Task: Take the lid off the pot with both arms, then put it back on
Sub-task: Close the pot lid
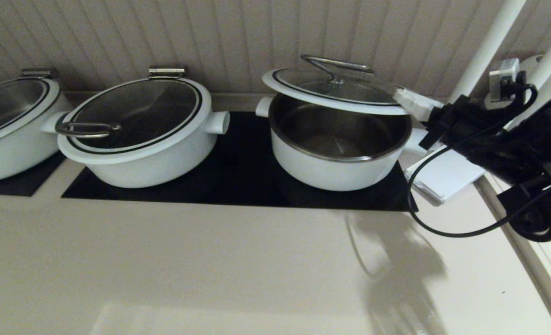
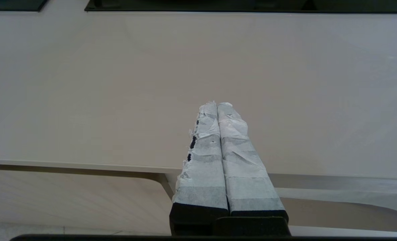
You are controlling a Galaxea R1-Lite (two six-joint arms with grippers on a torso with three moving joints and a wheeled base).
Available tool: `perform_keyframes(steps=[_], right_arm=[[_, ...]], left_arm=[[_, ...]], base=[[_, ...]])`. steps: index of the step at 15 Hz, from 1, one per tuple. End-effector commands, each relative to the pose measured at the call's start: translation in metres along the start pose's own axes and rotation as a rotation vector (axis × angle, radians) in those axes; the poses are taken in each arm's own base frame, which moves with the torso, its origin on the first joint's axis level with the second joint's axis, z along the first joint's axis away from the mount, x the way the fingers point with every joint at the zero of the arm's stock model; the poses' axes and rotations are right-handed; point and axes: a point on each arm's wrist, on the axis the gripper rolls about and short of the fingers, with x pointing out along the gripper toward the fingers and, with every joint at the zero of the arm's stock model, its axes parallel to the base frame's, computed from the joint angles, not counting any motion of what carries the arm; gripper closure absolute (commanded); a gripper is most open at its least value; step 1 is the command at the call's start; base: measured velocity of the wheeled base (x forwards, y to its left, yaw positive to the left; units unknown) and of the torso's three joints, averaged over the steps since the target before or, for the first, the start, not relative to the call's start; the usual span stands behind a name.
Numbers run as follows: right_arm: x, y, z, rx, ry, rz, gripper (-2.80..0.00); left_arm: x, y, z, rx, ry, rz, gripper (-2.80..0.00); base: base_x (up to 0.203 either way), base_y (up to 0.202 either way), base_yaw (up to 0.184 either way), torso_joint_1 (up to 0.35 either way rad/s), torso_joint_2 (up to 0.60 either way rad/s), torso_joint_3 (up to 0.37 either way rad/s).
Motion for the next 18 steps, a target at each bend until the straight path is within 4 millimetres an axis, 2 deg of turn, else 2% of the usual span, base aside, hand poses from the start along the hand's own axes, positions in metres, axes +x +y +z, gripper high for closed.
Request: perform_keyframes(steps=[1,12,18], right_arm=[[-0.004,0.002,-0.014,0.02,0.028,0.0,0.0],[-0.008,0.003,-0.056,0.014,0.107,0.001,0.0],[-0.009,0.002,-0.06,0.017,0.114,-0.002,0.0]], left_arm=[[0.0,0.0,0.0,0.0,-0.002,0.001,0.0],[0.0,0.0,0.0,0.0,0.001,0.0,0.0],[0.0,0.0,0.0,0.0,-0.002,0.0,0.0]], base=[[0.0,0.0,0.0,0.0,0.0,0.0],[0.0,0.0,0.0,0.0,0.0,0.0],[0.0,0.0,0.0,0.0,0.0,0.0]])
